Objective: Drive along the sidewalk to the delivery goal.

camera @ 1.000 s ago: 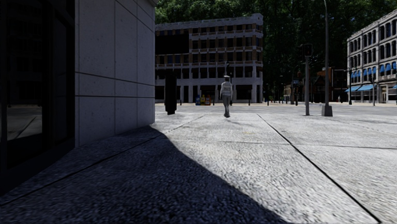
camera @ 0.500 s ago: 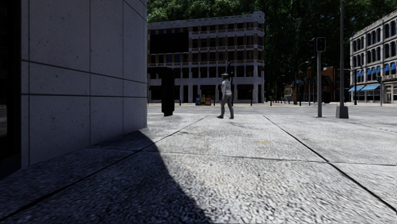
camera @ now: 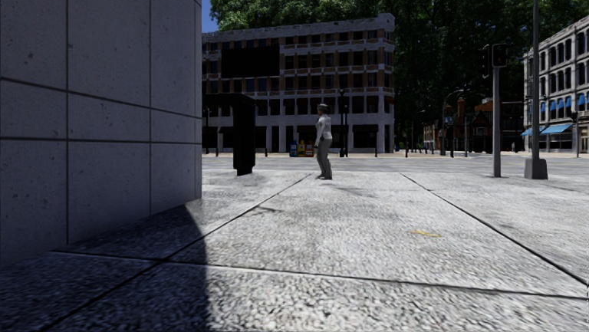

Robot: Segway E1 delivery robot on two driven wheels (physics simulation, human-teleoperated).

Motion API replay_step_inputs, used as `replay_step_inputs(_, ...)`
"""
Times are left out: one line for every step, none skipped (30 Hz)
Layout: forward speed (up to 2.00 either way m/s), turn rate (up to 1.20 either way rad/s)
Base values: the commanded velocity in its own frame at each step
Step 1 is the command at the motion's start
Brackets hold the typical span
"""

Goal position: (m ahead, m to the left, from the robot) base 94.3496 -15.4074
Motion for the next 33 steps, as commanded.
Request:
replay_step_inputs(2.0, 0.0)
replay_step_inputs(2.0, 0.0)
replay_step_inputs(2.0, 0.0)
replay_step_inputs(2.0, 0.0)
replay_step_inputs(2.0, 0.0)
replay_step_inputs(2.0, 0.0)
replay_step_inputs(2.0, 0.0)
replay_step_inputs(2.0, 0.0)
replay_step_inputs(2.0, 0.0)
replay_step_inputs(2.0, 0.0)
replay_step_inputs(2.0, 0.0)
replay_step_inputs(2.0, 0.0)
replay_step_inputs(2.0, 0.0)
replay_step_inputs(2.0, 0.0)
replay_step_inputs(2.0, 0.0)
replay_step_inputs(2.0, 0.0)
replay_step_inputs(2.0, 0.0)
replay_step_inputs(2.0, 0.0)
replay_step_inputs(2.0, 0.0)
replay_step_inputs(2.0, 0.0)
replay_step_inputs(2.0, 0.0)
replay_step_inputs(2.0, 0.0)
replay_step_inputs(2.0, 0.0)
replay_step_inputs(2.0, 0.0)
replay_step_inputs(2.0, 0.0)
replay_step_inputs(2.0, 0.0)
replay_step_inputs(2.0, 0.0)
replay_step_inputs(2.0, 0.0)
replay_step_inputs(2.0, 0.0)
replay_step_inputs(2.0, 0.0)
replay_step_inputs(2.0, 0.0)
replay_step_inputs(2.0, 0.0)
replay_step_inputs(2.0, 0.0)
